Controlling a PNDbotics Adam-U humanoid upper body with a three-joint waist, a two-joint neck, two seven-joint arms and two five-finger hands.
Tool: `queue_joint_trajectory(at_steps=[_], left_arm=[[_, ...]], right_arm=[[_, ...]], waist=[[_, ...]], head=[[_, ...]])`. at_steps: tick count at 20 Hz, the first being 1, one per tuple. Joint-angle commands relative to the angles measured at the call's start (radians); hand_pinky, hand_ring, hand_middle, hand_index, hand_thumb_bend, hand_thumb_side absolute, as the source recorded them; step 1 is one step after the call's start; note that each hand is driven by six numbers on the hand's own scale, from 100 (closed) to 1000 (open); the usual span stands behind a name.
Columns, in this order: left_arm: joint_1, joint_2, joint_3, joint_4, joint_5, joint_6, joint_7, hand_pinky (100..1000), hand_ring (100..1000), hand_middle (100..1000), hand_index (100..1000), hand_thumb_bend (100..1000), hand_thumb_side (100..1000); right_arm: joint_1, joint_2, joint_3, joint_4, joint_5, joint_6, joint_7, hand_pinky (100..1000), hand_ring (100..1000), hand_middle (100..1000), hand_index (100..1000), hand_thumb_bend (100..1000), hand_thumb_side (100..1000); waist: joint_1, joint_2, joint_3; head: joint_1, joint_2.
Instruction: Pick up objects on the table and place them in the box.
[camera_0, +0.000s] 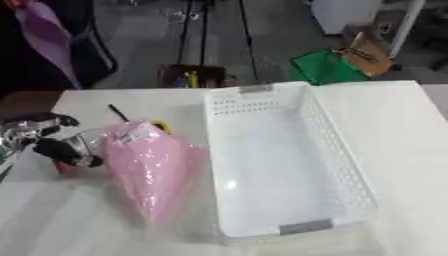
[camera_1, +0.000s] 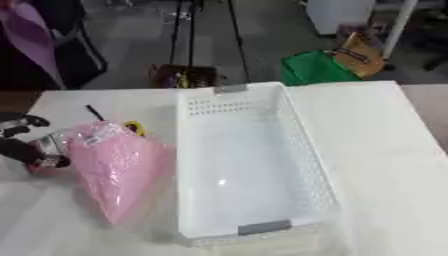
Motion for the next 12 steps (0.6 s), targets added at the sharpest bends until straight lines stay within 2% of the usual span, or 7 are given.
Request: queue_joint_trajectory(at_steps=[1,5,12], left_arm=[[-0.023,0.023,0.003,0.006,-0.025,0.288,-0.282,995,992,981,1000,510,434],[-0.03,0.019,0.007,0.018,-0.067,0.288,-0.282,989,991,978,999,484,450],[-0.038,0.009,0.003,0.07,-0.111,0.288,-0.282,993,989,977,1000,499,434]], right_arm=[[-0.003,-0.013,-0.011,-0.018,-0.012,-0.004,0.003,710,670,712,782,100,754],[-0.002,-0.01,-0.013,-0.018,-0.015,-0.006,0.005,711,670,711,781,100,754],[-0.002,-0.008,-0.014,-0.018,-0.019,-0.01,0.007,711,670,710,781,100,754]], waist=[[0.0,-0.016,-0.001],[0.0,-0.014,-0.003],[0.002,-0.012,-0.008]], head=[[0.001,-0.014],[0.002,-0.017],[0.002,-0.023]])
